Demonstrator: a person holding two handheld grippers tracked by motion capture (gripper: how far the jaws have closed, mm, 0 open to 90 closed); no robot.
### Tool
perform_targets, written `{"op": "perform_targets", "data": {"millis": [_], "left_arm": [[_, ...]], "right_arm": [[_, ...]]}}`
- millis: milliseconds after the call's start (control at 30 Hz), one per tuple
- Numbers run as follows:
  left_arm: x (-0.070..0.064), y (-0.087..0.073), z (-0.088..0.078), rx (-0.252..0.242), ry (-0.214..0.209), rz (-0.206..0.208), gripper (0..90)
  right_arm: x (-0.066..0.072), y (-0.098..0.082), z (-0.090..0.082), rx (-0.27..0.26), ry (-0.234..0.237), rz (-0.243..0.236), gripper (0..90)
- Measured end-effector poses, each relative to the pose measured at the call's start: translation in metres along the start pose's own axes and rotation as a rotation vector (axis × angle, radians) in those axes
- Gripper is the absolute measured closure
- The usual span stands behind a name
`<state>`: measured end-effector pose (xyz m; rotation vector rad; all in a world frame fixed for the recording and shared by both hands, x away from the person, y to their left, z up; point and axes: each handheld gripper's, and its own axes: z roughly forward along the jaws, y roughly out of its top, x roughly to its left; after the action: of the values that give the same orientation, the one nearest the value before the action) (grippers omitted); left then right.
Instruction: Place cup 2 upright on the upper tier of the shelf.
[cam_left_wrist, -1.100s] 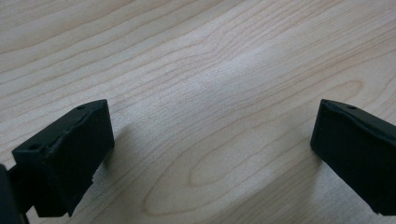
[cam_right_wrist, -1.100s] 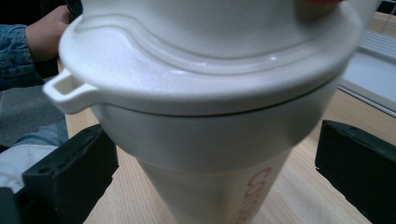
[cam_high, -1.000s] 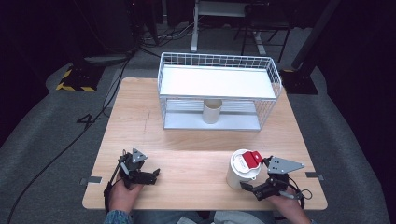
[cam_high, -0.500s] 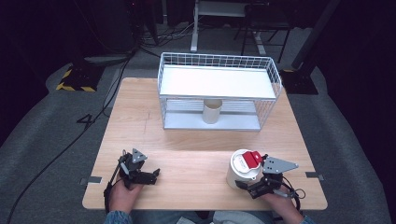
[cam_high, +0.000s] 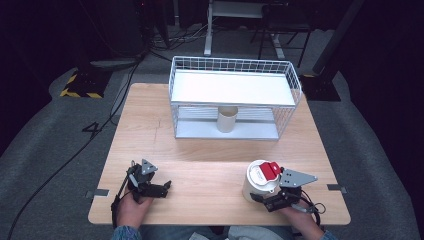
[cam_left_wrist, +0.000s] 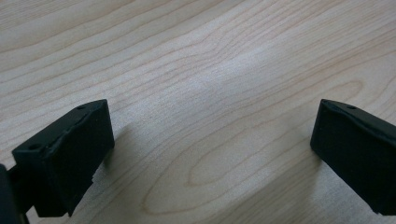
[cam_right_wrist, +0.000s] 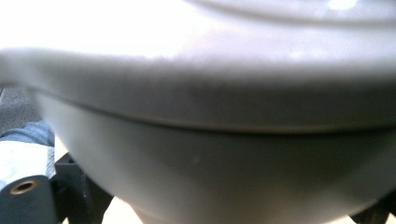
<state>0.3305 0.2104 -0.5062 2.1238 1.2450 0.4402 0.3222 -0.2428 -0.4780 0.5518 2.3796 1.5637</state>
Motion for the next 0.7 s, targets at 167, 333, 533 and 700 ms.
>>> {"op": "perform_targets", "data": {"millis": [167, 333, 533, 700], "left_arm": [[0.0000, 0.0000, 0.0000, 0.000, 0.000, 0.000, 0.0], [0.0000, 0.0000, 0.0000, 0.000, 0.000, 0.000, 0.0], [0.0000, 0.0000, 0.0000, 0.000, 0.000, 0.000, 0.0], [0.0001, 0.0001, 0.0000, 0.000, 0.000, 0.000, 0.0]], "right_arm": [[-0.0002, 0.0004, -0.0001, 0.004, 0.001, -0.002, 10.2], [0.0006, 0.0013, -0.0005, 0.012, -0.003, 0.001, 10.3], [0.0015, 0.0027, -0.0012, 0.024, -0.009, -0.004, 10.3], [0.0023, 0.0037, -0.0018, 0.031, -0.012, -0.007, 10.4]]}}
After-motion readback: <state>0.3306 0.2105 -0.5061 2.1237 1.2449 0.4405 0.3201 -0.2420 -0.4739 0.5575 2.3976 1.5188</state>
